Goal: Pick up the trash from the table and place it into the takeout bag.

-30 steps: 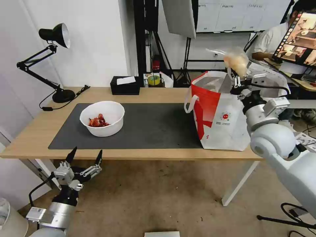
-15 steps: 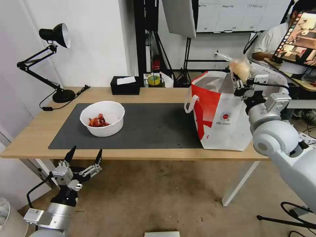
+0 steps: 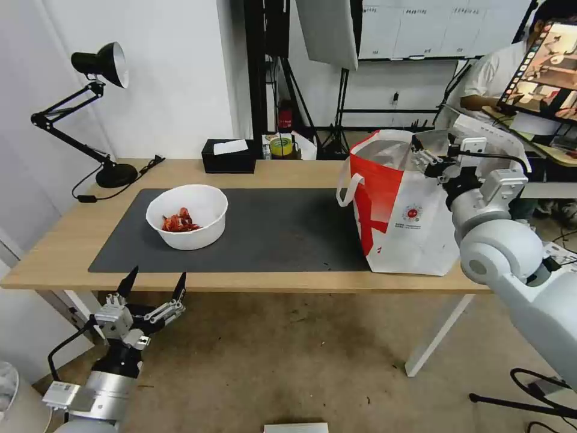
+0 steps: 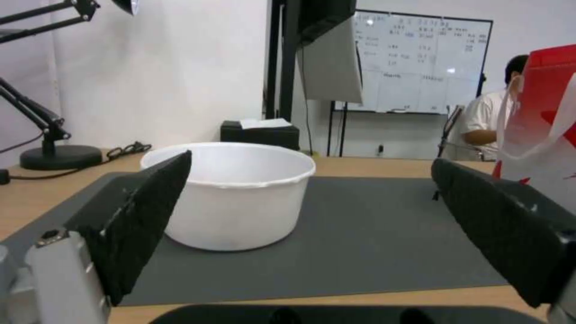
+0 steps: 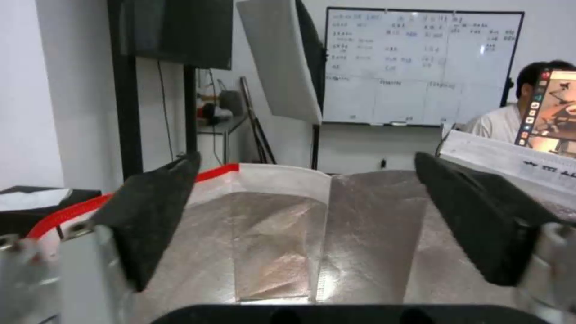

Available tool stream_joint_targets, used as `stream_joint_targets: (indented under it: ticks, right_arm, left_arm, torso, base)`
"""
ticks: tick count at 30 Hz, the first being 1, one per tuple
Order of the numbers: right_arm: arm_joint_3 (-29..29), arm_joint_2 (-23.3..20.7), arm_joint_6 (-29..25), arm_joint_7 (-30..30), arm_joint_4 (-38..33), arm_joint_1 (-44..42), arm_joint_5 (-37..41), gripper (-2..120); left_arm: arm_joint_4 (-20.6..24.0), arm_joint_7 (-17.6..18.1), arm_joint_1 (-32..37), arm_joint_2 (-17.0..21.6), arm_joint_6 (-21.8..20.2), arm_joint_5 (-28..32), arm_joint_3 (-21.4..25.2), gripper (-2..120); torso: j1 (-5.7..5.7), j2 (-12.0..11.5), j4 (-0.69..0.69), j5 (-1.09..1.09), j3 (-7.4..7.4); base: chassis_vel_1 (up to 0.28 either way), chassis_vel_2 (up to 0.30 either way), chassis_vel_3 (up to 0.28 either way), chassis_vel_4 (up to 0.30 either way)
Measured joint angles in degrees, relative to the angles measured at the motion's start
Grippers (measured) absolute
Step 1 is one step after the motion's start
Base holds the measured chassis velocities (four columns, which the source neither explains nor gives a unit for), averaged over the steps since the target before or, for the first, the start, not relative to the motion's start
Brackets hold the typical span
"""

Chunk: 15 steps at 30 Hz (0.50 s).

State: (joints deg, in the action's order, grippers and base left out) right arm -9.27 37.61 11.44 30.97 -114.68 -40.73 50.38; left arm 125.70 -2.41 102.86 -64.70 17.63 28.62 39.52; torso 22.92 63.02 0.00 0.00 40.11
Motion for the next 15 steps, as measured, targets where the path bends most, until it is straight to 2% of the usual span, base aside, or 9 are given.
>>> stream_joint_targets:
  ticks: [2,15]
  right_arm:
    - [0.02,-0.03,0.0,-0.08,0.0,0.06,-0.02,100]
    - [-1.74,-0.93,-0.26,-0.95,-2.64,-2.17,0.22,100]
  left_arm:
    - [0.02,0.01,0.01,-0.03,-0.01,0.0,0.0,100]
    - [0.82,0.05,0.26,0.02,-0.12,0.03,0.4,100]
  torso:
    - [0.0,0.0,0.0,0.0,0.0]
    - [0.0,0.0,0.0,0.0,0.0]
  base:
    - [0.0,0.0,0.0,0.0]
    - [0.0,0.0,0.0,0.0]
